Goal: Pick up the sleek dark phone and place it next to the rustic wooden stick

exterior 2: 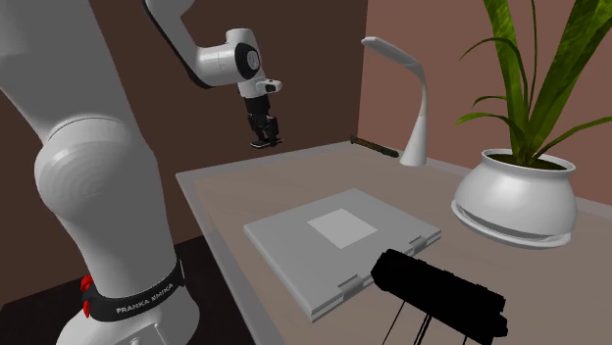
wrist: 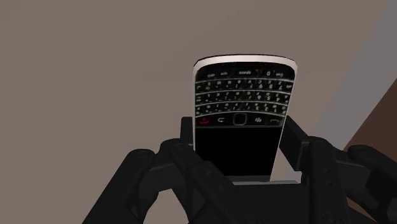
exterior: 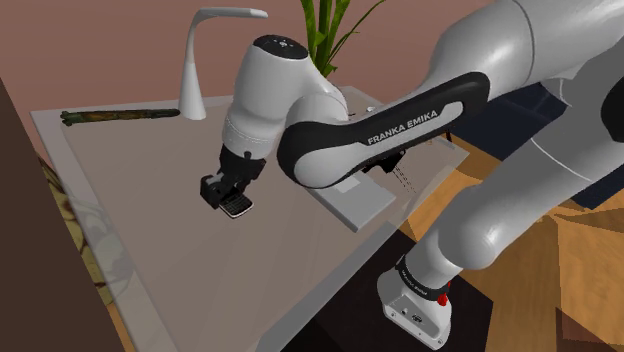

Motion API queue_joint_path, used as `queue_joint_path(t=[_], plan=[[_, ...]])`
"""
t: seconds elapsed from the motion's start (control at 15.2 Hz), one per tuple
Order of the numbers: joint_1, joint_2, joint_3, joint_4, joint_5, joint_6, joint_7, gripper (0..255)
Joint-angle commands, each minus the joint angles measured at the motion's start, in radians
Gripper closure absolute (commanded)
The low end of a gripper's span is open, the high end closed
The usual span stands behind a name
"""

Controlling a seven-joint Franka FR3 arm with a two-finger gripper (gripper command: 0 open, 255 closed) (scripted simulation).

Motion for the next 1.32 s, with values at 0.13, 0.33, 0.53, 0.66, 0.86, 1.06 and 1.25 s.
queue_joint_path(t=[0.13, 0.33, 0.53, 0.66, 0.86, 1.06, 1.25], plan=[[-0.049, 0.088, -0.037, 0.079, -0.061, -0.004, -0.045, 255], [-0.078, 0.162, -0.064, 0.154, -0.108, -0.014, -0.074, 255], [-0.099, 0.240, -0.092, 0.239, -0.150, -0.032, -0.104, 255], [-0.110, 0.293, -0.110, 0.301, -0.175, -0.047, -0.124, 255], [-0.120, 0.375, -0.137, 0.403, -0.206, -0.076, -0.156, 255], [-0.126, 0.460, -0.161, 0.518, -0.233, -0.111, -0.191, 255], [-0.126, 0.549, -0.184, 0.646, -0.253, -0.154, -0.229, 255]])
